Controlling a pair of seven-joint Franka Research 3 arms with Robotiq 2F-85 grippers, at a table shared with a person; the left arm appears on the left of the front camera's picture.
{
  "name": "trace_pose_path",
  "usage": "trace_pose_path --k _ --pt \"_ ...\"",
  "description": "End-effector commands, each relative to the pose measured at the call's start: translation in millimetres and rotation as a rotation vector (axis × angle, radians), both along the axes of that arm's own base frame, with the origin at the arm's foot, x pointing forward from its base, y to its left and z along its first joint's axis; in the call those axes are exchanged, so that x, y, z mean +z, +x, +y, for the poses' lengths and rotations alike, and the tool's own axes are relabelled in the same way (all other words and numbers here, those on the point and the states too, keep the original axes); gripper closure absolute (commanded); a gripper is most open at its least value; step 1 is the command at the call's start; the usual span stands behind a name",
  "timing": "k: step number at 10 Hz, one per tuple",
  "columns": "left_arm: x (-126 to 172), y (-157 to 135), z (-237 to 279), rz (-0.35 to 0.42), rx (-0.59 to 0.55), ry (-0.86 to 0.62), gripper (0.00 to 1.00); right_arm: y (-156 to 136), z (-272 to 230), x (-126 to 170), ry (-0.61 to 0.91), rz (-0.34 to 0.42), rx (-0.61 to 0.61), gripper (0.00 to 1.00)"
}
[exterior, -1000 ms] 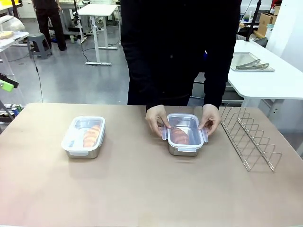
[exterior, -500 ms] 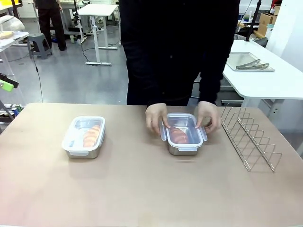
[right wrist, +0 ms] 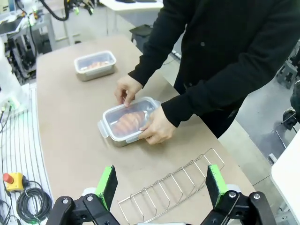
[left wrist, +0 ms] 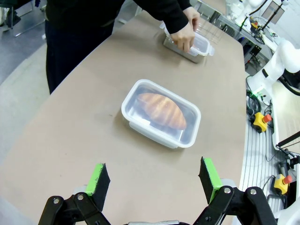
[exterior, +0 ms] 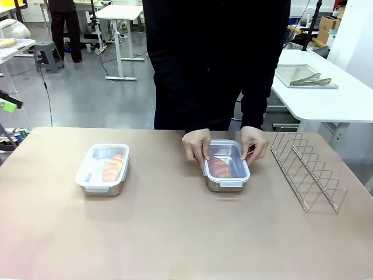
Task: Place the bread in airtight containers.
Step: Release when the human grabs the Airtight Container lid.
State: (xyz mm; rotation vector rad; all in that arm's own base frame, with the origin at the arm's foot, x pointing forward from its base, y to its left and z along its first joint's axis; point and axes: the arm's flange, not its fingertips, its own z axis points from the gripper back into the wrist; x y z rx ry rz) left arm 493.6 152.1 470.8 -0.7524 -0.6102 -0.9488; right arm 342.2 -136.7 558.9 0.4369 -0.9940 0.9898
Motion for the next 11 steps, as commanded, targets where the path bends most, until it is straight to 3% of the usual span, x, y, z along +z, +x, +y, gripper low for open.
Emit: trace_pose_path --k 1,11 --pt "0.1 -0.4 -2.1 -0.005 -0.007 0.008 0.00 -0.4 0.3 -0.6 0.002 -0.025 0.003 0.00" --pt "0.1 -0.4 -2.1 -0.005 -0.007 0.008 0.00 -0.4 0.3 -0.6 0.002 -0.025 0.003 0.00"
